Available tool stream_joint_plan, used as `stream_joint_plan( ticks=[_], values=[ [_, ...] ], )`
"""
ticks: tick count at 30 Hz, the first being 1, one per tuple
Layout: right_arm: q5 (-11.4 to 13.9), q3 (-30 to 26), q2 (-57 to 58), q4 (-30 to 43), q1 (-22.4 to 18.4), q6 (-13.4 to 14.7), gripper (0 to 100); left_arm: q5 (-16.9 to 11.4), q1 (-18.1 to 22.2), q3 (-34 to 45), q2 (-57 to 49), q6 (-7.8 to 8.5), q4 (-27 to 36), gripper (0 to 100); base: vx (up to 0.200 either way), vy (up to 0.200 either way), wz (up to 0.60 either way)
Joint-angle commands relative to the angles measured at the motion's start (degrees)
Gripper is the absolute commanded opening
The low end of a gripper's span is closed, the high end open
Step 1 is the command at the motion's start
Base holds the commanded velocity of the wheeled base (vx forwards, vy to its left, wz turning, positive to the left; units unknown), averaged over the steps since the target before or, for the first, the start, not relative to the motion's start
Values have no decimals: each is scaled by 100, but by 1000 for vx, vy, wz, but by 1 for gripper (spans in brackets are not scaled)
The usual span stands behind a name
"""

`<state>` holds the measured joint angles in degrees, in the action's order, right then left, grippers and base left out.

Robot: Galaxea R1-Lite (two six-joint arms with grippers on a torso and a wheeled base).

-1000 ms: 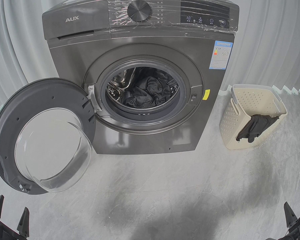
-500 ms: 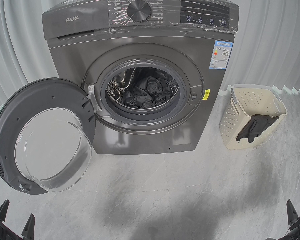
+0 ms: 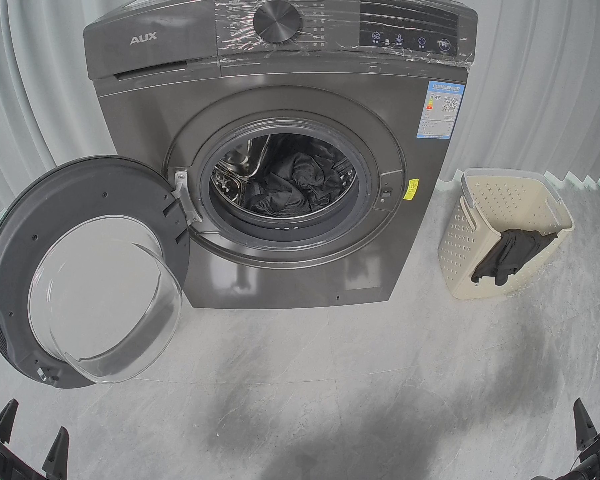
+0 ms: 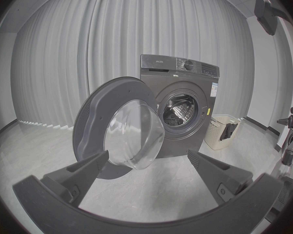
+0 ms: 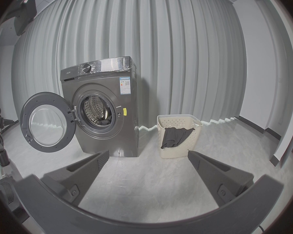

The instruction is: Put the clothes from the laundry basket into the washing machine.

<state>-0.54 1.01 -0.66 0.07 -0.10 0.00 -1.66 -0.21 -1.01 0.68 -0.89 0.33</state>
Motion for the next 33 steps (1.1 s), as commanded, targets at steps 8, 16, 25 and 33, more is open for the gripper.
stream_joint_plan(
  ticks=[8,16,25,33],
  values=[
    [1,-92,66,1,1,0,100,25,3,84,-68,-87,2,100,0,-200,0],
    [1,-92,66,1,1,0,100,34,3,84,-68,-87,11,100,0,-100,0],
    [1,-92,66,1,1,0,100,34,3,84,-68,-96,11,100,0,-89,0],
    [1,-92,66,1,1,0,100,43,3,84,-68,-104,11,100,0,-200,0]
  ],
)
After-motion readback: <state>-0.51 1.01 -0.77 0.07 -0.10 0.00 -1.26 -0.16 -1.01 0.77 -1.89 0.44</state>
